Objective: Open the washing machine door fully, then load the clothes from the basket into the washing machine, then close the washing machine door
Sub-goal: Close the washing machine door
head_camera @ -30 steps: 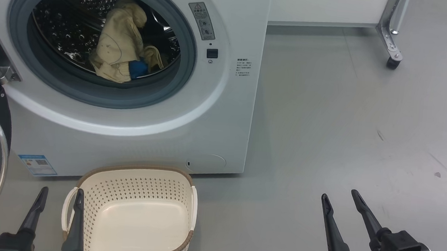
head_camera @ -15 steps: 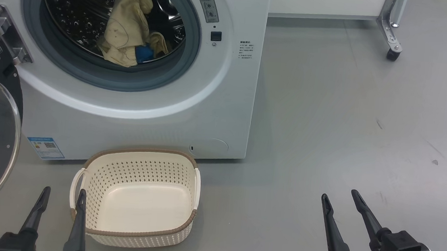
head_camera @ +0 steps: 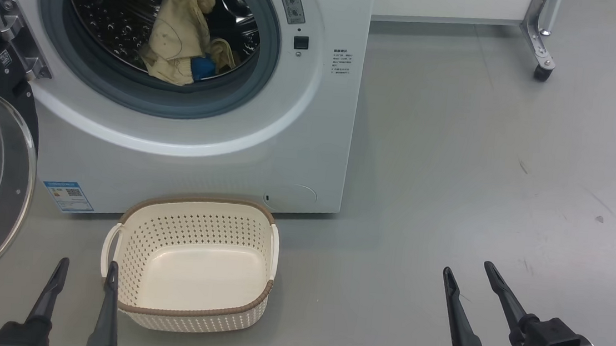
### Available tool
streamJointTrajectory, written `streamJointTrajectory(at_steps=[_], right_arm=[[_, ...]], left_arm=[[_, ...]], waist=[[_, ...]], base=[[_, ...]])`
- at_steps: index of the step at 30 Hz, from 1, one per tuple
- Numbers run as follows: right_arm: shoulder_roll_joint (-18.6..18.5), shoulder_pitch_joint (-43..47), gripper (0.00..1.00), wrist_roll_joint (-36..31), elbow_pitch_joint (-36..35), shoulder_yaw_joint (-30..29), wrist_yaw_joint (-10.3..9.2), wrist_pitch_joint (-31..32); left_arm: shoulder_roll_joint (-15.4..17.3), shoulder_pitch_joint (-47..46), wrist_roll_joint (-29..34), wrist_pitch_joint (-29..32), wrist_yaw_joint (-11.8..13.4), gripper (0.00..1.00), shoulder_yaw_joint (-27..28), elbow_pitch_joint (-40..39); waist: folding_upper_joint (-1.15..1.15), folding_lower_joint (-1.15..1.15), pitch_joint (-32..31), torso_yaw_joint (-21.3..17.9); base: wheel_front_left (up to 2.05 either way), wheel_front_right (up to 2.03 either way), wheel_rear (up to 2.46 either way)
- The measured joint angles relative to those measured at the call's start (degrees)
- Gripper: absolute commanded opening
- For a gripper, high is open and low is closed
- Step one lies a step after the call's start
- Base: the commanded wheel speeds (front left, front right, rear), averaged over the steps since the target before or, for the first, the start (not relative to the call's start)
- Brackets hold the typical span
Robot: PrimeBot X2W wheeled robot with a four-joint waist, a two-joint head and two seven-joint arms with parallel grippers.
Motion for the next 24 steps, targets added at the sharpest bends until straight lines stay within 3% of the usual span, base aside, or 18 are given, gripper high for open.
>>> streamJointTrajectory(at_steps=[24], right_arm=[[-0.3, 0.1, 1.00, 0.0, 0.1, -0.6, -0.48, 0.0]], left_arm=[[0.0, 0.3, 0.0, 0.5, 0.3, 1.00, -0.9, -0.3]], waist=[[0.00, 0.00, -0.7, 1.2]], base=[[0.00, 0.00, 0.00]])
